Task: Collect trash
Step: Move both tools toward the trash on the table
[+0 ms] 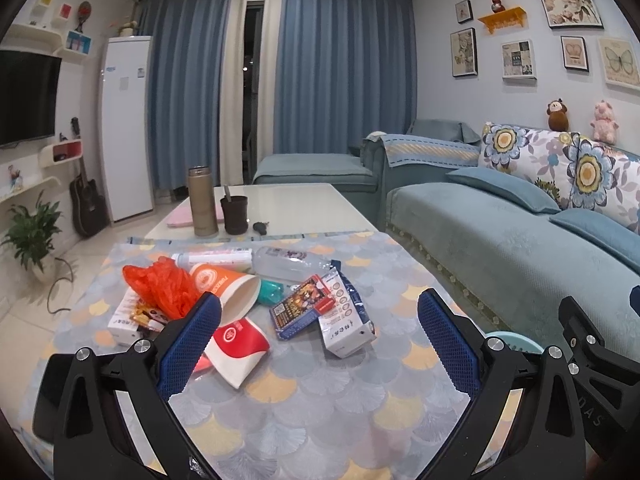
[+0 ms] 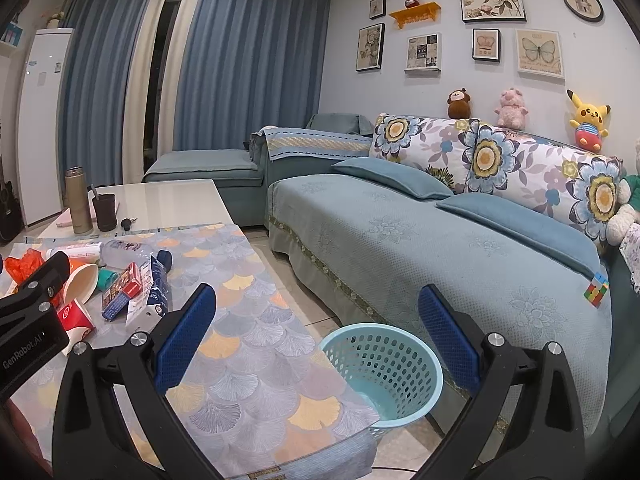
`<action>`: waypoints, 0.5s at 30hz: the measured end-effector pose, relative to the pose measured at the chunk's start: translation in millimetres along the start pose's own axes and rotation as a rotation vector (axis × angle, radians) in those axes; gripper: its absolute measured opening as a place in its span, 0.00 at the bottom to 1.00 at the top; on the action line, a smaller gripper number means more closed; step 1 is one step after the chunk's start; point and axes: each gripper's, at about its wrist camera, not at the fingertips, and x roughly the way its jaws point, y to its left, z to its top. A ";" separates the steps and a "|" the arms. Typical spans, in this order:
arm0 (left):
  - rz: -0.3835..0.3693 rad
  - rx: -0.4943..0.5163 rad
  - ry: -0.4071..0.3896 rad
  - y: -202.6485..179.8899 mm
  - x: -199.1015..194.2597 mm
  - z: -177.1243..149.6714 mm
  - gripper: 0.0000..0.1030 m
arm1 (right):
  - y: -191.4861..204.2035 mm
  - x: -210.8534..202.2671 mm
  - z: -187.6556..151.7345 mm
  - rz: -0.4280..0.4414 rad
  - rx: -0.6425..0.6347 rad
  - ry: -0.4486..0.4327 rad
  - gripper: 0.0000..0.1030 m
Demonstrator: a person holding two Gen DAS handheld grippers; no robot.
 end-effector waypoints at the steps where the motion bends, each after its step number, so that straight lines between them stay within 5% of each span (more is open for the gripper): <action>1: -0.001 -0.002 0.000 0.2 0.3 0.3 0.93 | 0.3 0.4 -0.2 0.001 -0.001 0.004 0.93; 15: -0.001 0.000 -0.002 1.5 0.1 -1.0 0.93 | 5.6 3.8 -1.3 0.004 -0.008 0.011 0.93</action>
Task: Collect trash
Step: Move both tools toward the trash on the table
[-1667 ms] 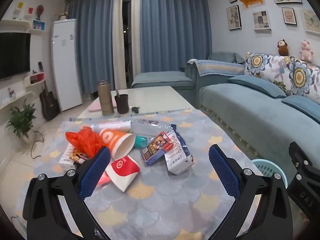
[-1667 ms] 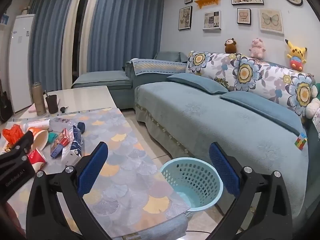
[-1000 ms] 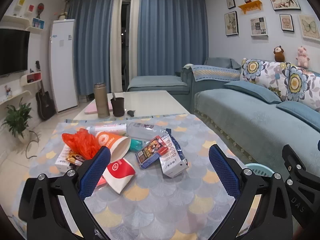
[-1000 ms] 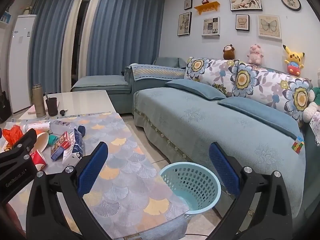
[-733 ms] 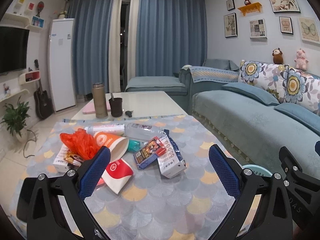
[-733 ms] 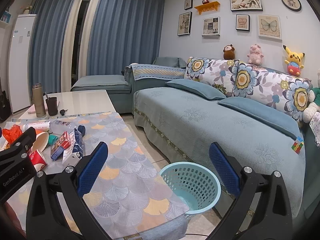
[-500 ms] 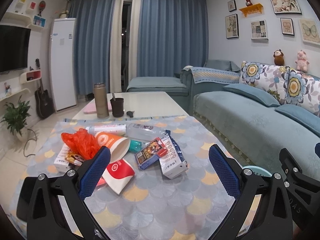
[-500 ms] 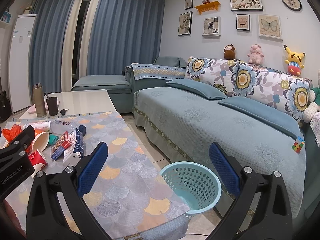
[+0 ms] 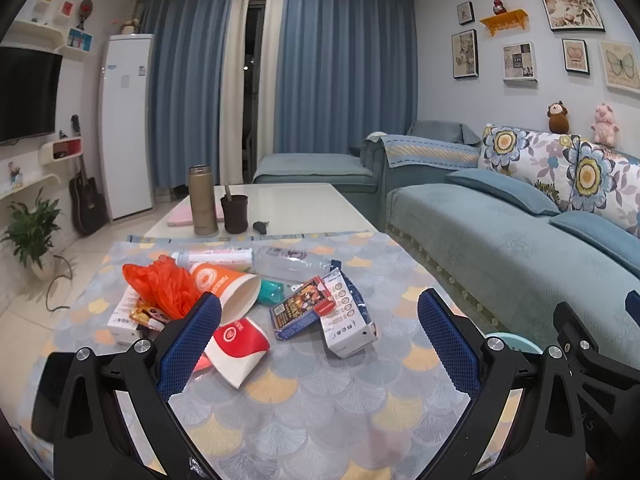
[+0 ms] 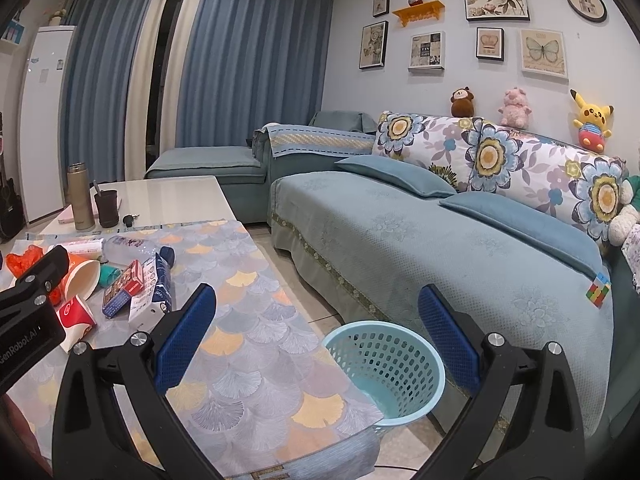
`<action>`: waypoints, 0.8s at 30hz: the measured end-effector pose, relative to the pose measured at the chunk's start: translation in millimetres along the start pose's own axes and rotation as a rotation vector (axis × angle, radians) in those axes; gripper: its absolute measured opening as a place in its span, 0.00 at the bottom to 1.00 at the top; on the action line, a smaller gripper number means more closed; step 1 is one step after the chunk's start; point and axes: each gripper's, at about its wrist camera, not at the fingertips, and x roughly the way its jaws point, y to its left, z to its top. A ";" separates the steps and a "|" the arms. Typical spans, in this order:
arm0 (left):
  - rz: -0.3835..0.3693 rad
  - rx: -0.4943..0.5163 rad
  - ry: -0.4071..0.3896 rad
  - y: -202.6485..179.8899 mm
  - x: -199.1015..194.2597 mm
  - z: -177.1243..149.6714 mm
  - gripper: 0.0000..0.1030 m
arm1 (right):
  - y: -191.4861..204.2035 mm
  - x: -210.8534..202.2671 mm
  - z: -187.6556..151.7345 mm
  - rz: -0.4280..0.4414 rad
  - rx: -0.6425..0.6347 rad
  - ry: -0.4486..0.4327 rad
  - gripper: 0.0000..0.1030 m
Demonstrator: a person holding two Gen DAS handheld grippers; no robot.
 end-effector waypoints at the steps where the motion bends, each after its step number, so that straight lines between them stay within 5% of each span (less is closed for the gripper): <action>1: 0.001 0.000 -0.001 0.8 -0.3 -0.1 0.93 | 0.1 0.1 -0.2 0.001 0.002 0.000 0.93; 24: 0.040 -0.055 -0.032 20.0 -4.5 1.9 0.93 | 3.5 4.5 0.1 0.017 0.017 0.030 0.93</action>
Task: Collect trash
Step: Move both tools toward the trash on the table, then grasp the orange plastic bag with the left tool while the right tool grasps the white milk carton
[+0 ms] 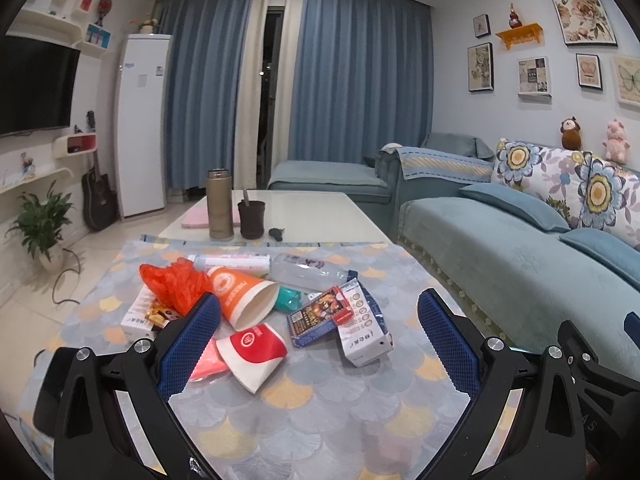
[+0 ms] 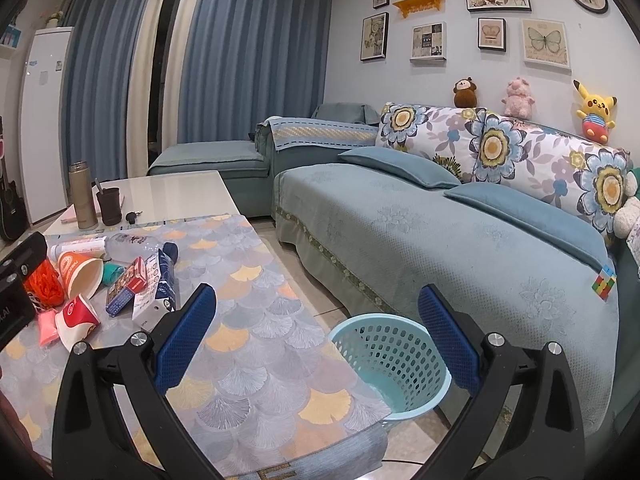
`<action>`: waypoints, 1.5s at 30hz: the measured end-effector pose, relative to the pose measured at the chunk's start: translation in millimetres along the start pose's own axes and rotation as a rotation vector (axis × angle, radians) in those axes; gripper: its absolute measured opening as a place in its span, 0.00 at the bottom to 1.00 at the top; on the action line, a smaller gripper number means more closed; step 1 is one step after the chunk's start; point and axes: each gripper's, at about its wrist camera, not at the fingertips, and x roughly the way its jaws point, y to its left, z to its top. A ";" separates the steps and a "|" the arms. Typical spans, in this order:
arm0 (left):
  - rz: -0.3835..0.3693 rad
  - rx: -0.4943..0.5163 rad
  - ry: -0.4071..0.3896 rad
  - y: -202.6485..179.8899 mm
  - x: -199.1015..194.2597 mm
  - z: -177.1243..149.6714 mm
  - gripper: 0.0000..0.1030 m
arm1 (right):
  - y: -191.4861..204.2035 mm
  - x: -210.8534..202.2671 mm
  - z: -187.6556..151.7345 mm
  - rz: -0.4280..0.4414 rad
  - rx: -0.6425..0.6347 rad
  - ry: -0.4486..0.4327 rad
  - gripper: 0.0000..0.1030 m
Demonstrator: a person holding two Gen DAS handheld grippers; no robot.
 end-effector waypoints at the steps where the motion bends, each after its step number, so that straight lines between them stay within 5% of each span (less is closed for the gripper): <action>1: 0.003 -0.001 0.004 0.9 0.7 0.0 0.93 | 0.1 0.0 0.0 0.000 0.000 -0.001 0.93; 9: 0.031 -0.008 -0.009 13.2 -0.2 1.6 0.93 | 1.4 1.7 -0.5 0.009 -0.003 0.002 0.93; 13: 0.100 -0.049 -0.053 55.5 -9.5 15.2 0.93 | 4.8 0.9 1.7 0.028 -0.014 -0.012 0.93; 19: 0.173 -0.092 -0.072 127.1 -12.9 35.5 0.93 | 21.9 22.5 12.1 0.206 -0.021 0.059 0.93; 24: 0.180 -0.108 0.035 178.2 16.8 28.7 0.93 | 51.6 55.4 17.3 0.300 -0.077 0.137 0.93; 29: 0.120 -0.171 0.165 203.4 58.0 6.0 0.93 | 89.3 98.4 13.7 0.401 -0.098 0.243 0.68; 45: 0.107 -0.070 0.328 176.3 185.0 -8.6 0.86 | 161.7 182.1 -14.0 0.499 -0.104 0.412 0.74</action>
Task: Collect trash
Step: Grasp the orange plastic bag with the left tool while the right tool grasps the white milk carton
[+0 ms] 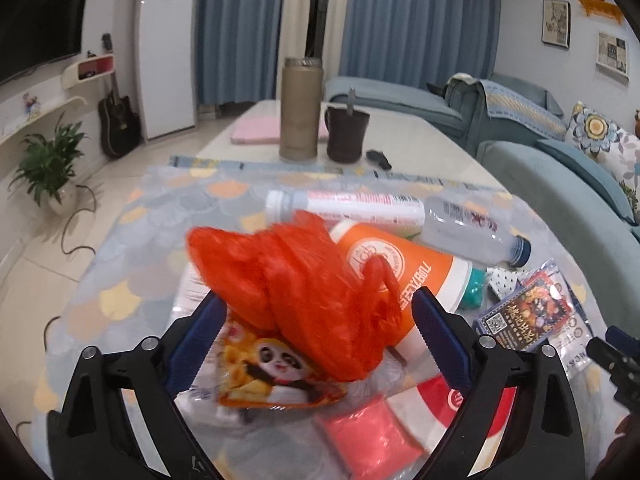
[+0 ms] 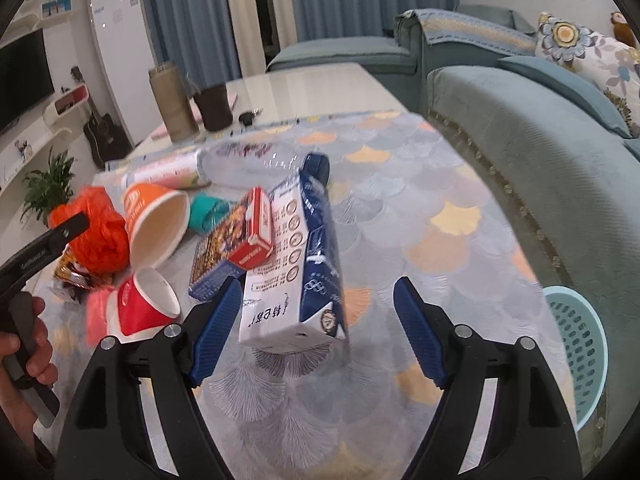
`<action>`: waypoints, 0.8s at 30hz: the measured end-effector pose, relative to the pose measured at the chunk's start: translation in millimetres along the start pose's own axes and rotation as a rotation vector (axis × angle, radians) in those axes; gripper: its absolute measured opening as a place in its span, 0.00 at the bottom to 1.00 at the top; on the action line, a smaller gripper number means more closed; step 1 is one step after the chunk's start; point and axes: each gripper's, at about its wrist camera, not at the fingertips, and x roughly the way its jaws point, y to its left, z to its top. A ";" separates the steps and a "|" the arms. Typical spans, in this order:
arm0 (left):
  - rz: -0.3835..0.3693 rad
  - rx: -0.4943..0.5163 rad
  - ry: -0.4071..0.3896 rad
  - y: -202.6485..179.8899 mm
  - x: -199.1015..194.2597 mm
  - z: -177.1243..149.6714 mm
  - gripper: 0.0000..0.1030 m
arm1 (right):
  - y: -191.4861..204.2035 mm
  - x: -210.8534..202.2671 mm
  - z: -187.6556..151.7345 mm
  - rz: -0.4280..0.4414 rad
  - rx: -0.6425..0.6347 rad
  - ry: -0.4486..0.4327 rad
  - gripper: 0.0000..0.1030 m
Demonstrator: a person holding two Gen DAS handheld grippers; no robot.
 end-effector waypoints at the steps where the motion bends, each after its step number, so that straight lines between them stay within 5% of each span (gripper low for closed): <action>1: 0.003 0.004 0.008 -2.0 3.3 0.4 0.78 | 3.0 4.3 -0.1 -0.001 -0.012 0.009 0.75; 9: -0.010 0.049 0.048 -13.8 15.1 0.8 0.27 | 21.4 21.5 2.9 -0.053 -0.093 0.043 0.86; 14: -0.056 0.025 0.023 -13.5 4.1 5.1 0.20 | 31.7 37.2 4.1 -0.109 -0.155 0.084 0.85; 18: -0.083 0.036 -0.010 -20.4 -10.5 6.7 0.20 | 28.4 40.9 5.6 -0.099 -0.157 0.111 0.60; 24: -0.196 0.027 -0.095 -34.1 -47.4 14.3 0.18 | 14.2 19.9 3.8 -0.075 -0.140 0.080 0.59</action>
